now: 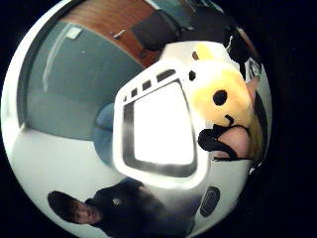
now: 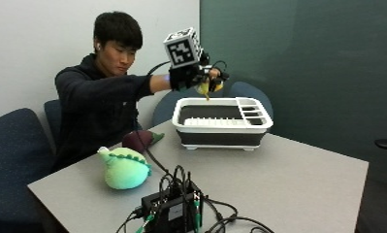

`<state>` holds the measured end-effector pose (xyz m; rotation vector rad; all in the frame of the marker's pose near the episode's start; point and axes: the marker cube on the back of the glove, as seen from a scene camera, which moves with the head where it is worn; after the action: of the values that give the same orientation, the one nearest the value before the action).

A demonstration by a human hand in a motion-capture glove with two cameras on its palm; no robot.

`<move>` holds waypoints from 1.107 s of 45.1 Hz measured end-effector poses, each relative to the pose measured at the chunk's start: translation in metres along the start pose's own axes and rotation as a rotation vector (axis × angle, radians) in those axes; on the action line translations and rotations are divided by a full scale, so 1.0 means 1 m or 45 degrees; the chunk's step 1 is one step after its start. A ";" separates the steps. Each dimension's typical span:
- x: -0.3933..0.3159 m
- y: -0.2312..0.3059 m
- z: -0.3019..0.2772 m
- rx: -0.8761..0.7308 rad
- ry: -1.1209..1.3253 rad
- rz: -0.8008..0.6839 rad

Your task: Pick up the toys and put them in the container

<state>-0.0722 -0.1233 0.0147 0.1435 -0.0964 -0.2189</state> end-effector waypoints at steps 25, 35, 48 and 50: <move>-0.044 0.004 0.012 -0.288 -0.051 0.132; 0.035 0.095 -0.040 -0.182 0.295 0.430; 0.159 0.193 0.011 -0.562 0.258 0.855; 0.163 0.208 0.031 -0.620 0.259 0.921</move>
<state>0.1266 0.0375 0.0898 -0.3548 0.1112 0.4952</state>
